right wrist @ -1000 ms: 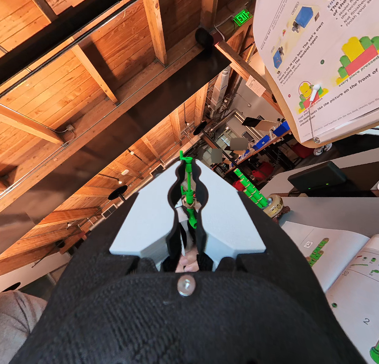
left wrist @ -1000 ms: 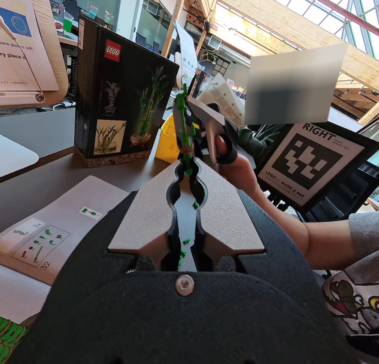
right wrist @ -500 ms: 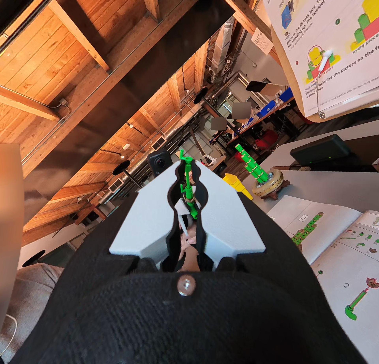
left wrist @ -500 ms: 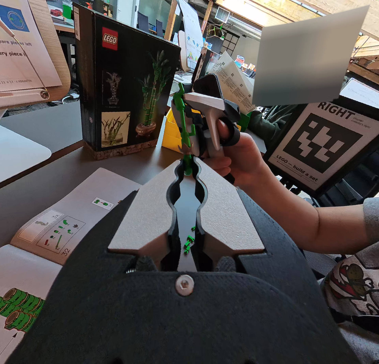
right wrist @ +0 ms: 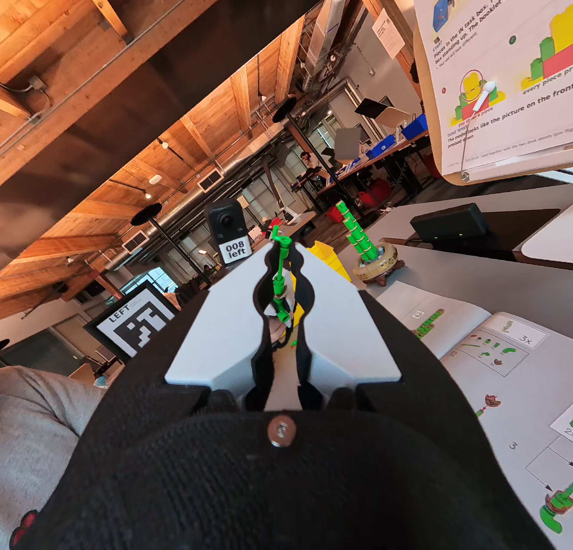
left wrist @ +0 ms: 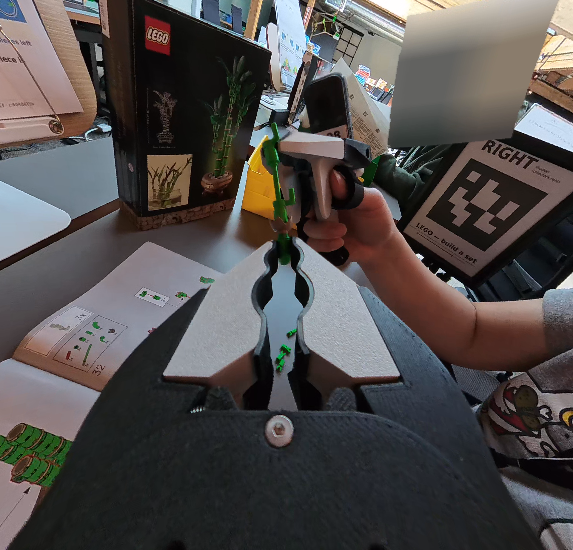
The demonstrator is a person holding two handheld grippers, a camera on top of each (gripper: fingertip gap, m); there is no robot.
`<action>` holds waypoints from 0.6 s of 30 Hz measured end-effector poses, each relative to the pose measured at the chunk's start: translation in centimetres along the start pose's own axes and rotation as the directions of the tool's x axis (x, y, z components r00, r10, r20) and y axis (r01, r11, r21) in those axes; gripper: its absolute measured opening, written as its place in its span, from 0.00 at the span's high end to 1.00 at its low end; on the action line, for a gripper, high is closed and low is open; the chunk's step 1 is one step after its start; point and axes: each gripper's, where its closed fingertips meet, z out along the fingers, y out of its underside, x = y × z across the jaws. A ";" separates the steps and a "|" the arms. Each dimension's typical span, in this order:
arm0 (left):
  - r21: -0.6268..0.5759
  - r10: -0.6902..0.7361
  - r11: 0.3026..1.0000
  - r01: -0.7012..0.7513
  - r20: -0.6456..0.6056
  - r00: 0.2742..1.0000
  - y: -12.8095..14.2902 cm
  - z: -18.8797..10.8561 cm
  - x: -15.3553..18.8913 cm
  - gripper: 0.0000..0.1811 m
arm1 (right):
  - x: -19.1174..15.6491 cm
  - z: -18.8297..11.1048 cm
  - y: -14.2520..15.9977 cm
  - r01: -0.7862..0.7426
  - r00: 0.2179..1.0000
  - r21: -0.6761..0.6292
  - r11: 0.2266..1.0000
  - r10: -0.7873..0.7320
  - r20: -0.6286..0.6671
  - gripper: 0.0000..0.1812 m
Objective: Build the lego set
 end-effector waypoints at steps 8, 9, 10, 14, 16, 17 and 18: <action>-0.034 0.007 0.999 -0.007 0.005 1.000 0.4 -0.2 -0.1 0.97 | 0.1 -0.1 0.5 -0.002 1.000 -0.047 0.999 0.002 0.003 0.98; -0.037 0.009 0.999 -0.009 0.005 1.000 0.4 -0.2 -0.1 0.97 | 0.1 -0.1 0.5 -0.003 1.000 -0.050 0.999 0.003 0.005 0.98; -0.040 0.009 0.999 -0.009 0.003 1.000 0.5 -0.2 0.0 0.97 | 0.1 -0.1 0.6 -0.003 1.000 -0.054 0.999 0.003 0.005 0.98; -0.045 0.003 0.999 -0.003 -0.001 1.000 0.6 -0.2 0.0 0.97 | 0.2 -0.2 0.7 0.003 1.000 -0.064 0.998 -0.003 -0.003 0.98; -0.048 0.002 0.999 -0.002 -0.002 1.000 0.6 -0.2 0.0 0.97 | 0.2 -0.1 0.7 0.003 1.000 -0.066 0.998 -0.003 -0.002 0.98; -0.051 0.003 0.999 -0.003 -0.003 1.000 0.6 -0.2 0.0 0.97 | 0.2 -0.1 0.8 0.003 1.000 -0.068 0.998 -0.003 -0.002 0.98; -0.053 0.004 0.999 -0.004 -0.001 1.000 0.7 -0.3 -0.1 0.97 | 0.2 -0.1 0.8 0.005 1.000 -0.070 0.998 -0.005 -0.003 0.98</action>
